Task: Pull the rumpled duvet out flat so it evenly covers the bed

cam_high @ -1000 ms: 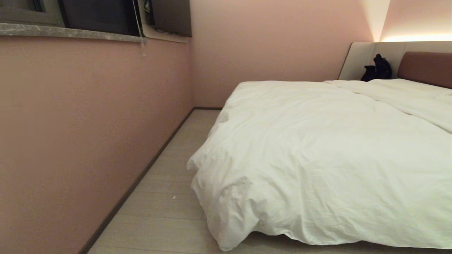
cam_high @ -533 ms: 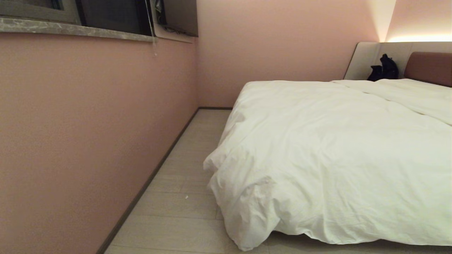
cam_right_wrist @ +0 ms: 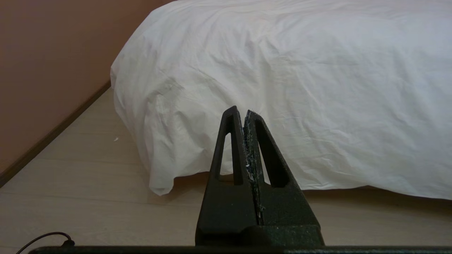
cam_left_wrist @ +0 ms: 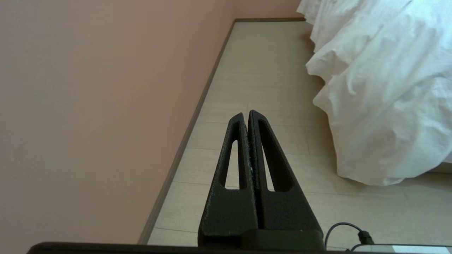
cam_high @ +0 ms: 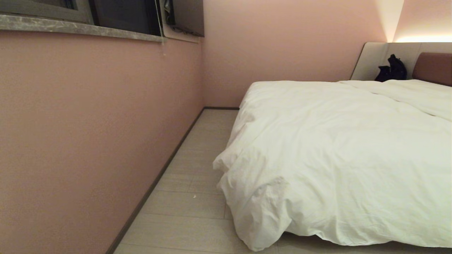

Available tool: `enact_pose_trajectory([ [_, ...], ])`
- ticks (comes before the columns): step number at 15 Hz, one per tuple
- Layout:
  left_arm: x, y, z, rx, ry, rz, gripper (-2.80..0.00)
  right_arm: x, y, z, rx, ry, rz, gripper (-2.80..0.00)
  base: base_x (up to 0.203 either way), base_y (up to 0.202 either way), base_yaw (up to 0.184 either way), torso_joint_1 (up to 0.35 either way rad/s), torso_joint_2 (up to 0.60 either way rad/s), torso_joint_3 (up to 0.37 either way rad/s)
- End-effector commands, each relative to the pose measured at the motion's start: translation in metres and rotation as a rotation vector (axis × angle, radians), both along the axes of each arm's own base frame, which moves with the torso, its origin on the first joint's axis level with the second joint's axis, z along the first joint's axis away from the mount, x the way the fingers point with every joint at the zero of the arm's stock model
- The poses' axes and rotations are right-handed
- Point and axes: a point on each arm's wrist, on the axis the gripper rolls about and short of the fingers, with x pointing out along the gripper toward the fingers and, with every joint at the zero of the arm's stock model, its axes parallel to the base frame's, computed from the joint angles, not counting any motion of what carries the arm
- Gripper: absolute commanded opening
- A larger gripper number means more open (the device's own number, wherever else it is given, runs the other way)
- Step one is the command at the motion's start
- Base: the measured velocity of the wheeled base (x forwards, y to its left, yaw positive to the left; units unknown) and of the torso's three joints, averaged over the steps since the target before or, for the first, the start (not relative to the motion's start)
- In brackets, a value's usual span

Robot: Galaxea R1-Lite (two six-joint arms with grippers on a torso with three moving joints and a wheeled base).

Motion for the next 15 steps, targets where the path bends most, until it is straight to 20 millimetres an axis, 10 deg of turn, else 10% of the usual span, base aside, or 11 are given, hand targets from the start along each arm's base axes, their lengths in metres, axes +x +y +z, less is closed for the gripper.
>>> enact_pose_trajectory([
  [1, 0.0, 0.0, -0.0001, 0.0, 0.001, 0.001, -2.8, 0.0, 0.0, 0.0002, 0.0, -0.002, 0.001, -2.8, 0.0, 0.0, 0.0, 0.0, 0.0, 0.0],
  [15, 0.0, 0.0, -0.0001, 0.0, 0.001, 0.001, -2.8, 0.0, 0.0, 0.0, 0.0, -0.001, 0.001, -2.8, 0.0, 0.0, 0.0, 0.0, 0.0, 0.0],
])
